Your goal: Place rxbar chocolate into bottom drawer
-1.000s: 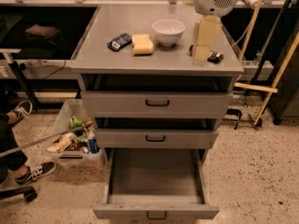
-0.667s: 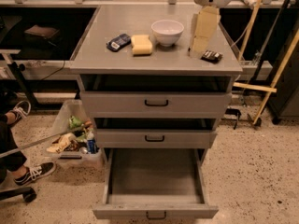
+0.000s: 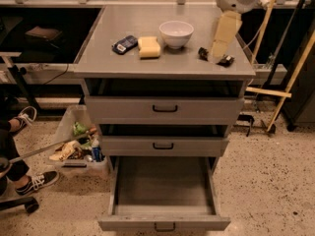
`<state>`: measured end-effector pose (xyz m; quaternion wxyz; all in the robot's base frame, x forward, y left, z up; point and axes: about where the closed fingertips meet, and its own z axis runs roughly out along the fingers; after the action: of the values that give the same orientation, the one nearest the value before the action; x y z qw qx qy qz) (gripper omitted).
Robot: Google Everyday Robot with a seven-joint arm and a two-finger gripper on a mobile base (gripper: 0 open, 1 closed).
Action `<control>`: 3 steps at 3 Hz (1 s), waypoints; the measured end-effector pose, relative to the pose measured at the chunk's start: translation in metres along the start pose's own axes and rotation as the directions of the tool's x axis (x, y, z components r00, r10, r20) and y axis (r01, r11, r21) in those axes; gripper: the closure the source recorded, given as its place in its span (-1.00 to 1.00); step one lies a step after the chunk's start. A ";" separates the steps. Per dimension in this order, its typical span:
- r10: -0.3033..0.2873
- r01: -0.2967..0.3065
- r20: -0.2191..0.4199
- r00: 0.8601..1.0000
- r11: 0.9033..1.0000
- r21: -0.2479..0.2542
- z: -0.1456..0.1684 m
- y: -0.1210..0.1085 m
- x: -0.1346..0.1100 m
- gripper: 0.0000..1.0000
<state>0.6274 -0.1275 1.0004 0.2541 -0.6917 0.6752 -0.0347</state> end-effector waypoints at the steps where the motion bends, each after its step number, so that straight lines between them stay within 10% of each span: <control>1: 0.099 -0.100 0.051 0.994 0.994 0.034 0.013 -0.023 0.048 -1.00; 3: 0.191 -0.178 0.122 0.974 0.978 -0.113 0.109 -0.051 0.090 -1.00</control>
Offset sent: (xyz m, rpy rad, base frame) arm 0.1724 -0.1137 -0.0437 0.2950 0.0705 -0.1521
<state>0.7242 -0.1816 0.8995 0.2651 -0.6385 0.7191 0.0693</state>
